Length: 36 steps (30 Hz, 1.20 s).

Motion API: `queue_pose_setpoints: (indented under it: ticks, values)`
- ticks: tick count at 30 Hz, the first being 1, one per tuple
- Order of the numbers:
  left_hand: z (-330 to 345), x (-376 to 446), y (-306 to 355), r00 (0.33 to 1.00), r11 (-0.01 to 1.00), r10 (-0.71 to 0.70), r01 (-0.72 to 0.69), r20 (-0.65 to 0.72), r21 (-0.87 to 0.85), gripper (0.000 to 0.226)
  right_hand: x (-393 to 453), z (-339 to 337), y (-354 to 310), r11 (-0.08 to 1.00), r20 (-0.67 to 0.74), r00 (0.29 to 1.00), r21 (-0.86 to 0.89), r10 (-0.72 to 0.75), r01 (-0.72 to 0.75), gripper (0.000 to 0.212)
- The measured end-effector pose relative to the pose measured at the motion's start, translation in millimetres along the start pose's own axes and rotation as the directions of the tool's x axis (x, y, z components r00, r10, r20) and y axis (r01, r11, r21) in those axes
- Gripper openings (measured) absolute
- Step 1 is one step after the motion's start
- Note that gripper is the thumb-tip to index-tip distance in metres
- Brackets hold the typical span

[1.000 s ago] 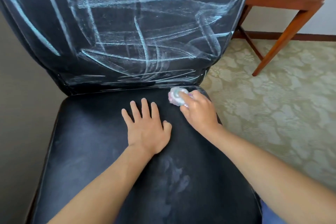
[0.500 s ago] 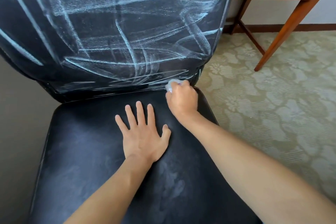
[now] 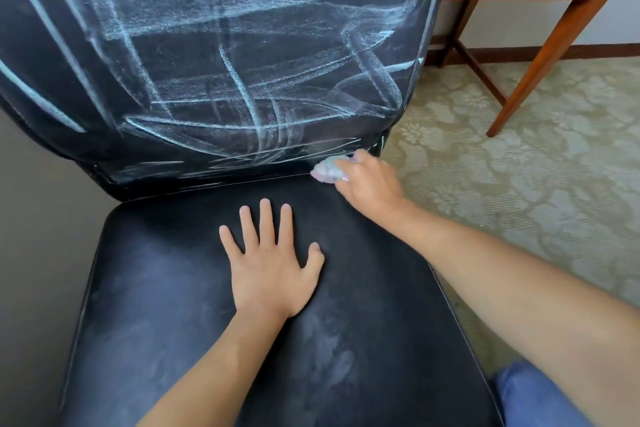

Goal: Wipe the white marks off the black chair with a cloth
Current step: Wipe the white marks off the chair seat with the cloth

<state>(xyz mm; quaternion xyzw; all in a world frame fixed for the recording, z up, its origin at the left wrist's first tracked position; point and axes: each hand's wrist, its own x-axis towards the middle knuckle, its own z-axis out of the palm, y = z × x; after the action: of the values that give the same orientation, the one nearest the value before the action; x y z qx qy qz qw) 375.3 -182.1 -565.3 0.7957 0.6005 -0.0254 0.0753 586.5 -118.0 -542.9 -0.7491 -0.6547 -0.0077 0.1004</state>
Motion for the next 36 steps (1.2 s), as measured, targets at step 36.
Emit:
queue_pose_setpoints:
  ticks: [36]
  values:
    - [11, 16, 91, 0.986, 0.985, 0.159, -0.162, 0.056, 0.064, 0.076, -39, 32, 95, 0.718, 0.143, 0.949, 0.625, 0.281, -0.307, 0.032]
